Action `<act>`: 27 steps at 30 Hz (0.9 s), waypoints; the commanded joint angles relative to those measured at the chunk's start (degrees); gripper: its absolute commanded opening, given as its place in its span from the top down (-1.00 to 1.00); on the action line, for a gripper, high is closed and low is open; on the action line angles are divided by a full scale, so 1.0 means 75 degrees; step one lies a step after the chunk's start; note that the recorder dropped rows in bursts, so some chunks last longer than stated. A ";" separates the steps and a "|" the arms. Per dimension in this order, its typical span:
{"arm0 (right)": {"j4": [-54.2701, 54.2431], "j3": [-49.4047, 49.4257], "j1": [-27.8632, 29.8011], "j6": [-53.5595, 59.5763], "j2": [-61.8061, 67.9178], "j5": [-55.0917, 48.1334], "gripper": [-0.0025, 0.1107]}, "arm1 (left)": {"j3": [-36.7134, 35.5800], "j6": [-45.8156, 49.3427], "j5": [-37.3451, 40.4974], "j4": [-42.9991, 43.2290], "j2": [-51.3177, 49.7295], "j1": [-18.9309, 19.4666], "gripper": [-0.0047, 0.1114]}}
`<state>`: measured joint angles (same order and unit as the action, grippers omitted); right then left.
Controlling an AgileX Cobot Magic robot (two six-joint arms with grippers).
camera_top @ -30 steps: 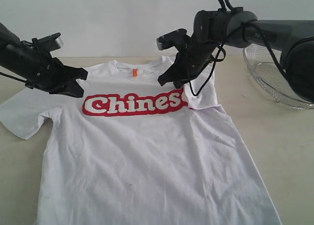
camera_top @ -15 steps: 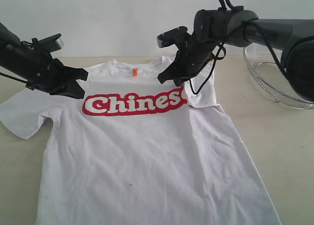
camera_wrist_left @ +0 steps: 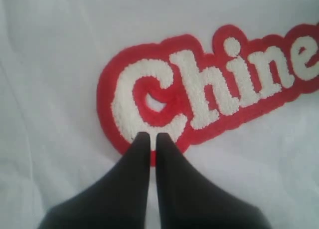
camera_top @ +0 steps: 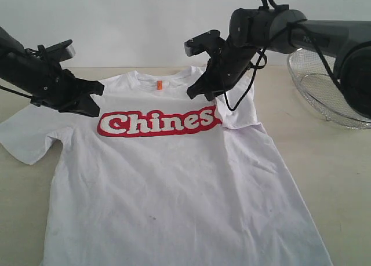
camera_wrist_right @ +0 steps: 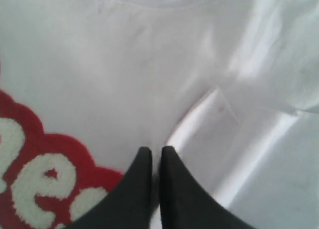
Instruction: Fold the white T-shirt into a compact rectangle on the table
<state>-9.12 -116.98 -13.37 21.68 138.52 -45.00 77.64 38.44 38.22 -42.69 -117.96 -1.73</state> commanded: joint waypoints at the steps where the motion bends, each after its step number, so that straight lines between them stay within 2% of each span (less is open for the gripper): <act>1: -0.0656 -0.0048 0.0020 0.0576 -0.0267 -0.0101 0.96 | -0.0038 -0.0051 0.0044 -0.0037 0.0078 -0.0044 0.84; 5: -0.1107 -0.0048 0.0005 0.1167 -0.0267 -0.0485 0.96 | -0.0038 -0.0051 0.0028 -0.0037 0.0078 -0.0044 0.84; 7: -0.1060 -0.0048 0.0005 0.0955 -0.0267 -0.0330 0.96 | -0.0038 -0.0051 0.0028 -0.0037 0.0078 -0.0044 0.84; 10: -0.0550 -0.0048 0.0021 0.0232 -0.0267 0.0040 0.96 | -0.0038 -0.0051 0.0106 -0.0037 0.0078 -0.0044 0.84; 14: -0.0011 -0.0048 0.0021 0.0145 -0.0267 0.0465 0.96 | -0.0038 -0.0051 0.0122 -0.0037 0.0078 -0.0044 0.84; 19: 0.1589 -0.0048 0.0021 -0.1526 -0.0267 0.0645 0.96 | -0.0038 -0.0051 0.0138 -0.0037 0.0078 -0.0135 0.84; 22: 0.2514 -0.0048 0.0021 -0.2270 -0.0267 0.0265 0.96 | -0.0038 0.0532 0.0097 -0.0351 0.0078 -0.0481 0.84; 24: 0.2968 -0.0048 0.0021 -0.2658 -0.0267 -0.0020 0.96 | -0.0038 0.1224 0.0015 -0.1007 0.0078 -0.0845 0.84; 27: 0.3177 -0.0048 0.0021 -0.2628 -0.0267 -0.0750 0.96 | -0.0038 0.2089 -0.0793 -0.2088 0.0078 -0.1477 0.84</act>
<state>11.99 -116.98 -13.37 3.18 137.19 -45.71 77.64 48.30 36.95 -51.19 -117.96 -9.14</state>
